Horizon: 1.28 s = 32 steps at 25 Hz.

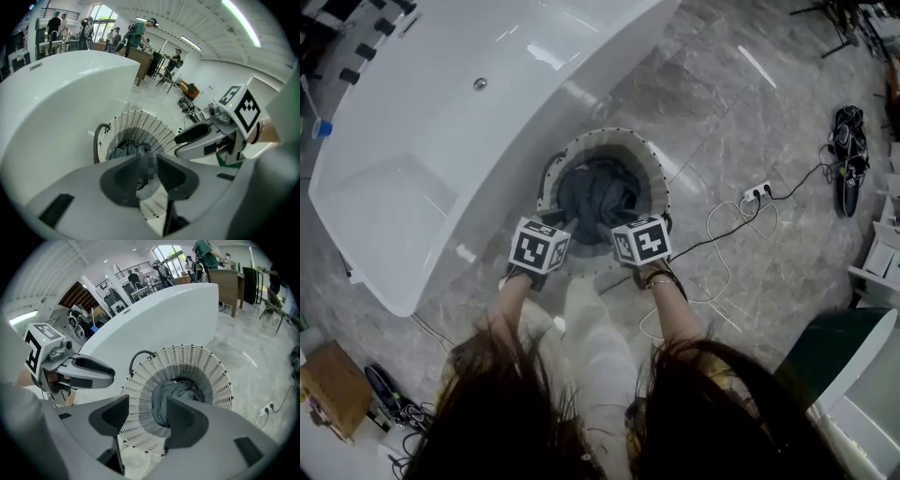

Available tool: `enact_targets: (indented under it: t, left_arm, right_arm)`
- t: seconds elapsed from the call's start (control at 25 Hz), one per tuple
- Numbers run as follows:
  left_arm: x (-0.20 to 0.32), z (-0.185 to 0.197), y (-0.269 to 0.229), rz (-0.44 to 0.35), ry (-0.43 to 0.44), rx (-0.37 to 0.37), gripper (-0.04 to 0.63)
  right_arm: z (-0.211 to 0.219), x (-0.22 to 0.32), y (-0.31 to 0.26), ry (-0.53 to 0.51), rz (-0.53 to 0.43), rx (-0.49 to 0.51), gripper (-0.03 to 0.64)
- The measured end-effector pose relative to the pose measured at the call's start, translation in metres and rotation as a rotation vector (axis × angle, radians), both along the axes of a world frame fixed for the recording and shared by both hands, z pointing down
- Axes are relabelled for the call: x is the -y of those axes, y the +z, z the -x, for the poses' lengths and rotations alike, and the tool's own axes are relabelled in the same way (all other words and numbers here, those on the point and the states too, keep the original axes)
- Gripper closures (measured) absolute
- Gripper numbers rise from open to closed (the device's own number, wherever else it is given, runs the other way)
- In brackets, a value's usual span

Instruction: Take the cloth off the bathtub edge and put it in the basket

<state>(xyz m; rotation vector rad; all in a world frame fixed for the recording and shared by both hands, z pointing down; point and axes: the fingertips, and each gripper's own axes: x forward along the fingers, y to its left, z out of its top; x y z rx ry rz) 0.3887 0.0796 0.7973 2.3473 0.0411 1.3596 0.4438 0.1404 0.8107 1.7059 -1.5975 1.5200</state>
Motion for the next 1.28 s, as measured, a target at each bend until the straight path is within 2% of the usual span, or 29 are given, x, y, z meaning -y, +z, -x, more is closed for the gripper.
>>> enact_targets:
  t: [0.2,0.36,0.56,0.76,1.12,1.28]
  left_arm:
    - [0.012,0.006,-0.037,-0.011,0.004,-0.074,0.494]
    - [0.029,0.009,-0.09,-0.022,0.004,-0.161,0.494]
    - [0.064,0.028,-0.178,-0.073,0.008,-0.3,0.494]
    - [0.106,0.068,-0.255,-0.115,-0.046,-0.412,0.495]
    - [0.158,0.163,-0.384,-0.164,-0.193,-0.64,0.505]
    - [0.167,0.212,-0.437,-0.19,-0.261,-0.748,0.506]
  right_arm:
    - [0.009,0.023,-0.044,-0.02,-0.062,-0.046,0.365]
    - [0.023,0.057,-0.102,-0.082,-0.149,-0.107,0.385]
    - [0.043,0.101,-0.192,-0.037,-0.308,-0.142,0.414]
    - [0.079,0.145,-0.276,-0.024,-0.455,-0.172,0.423]
    - [0.191,0.197,-0.398,-0.189,-0.662,-0.233,0.493]
    - [0.238,0.207,-0.444,-0.197,-0.748,-0.25,0.526]
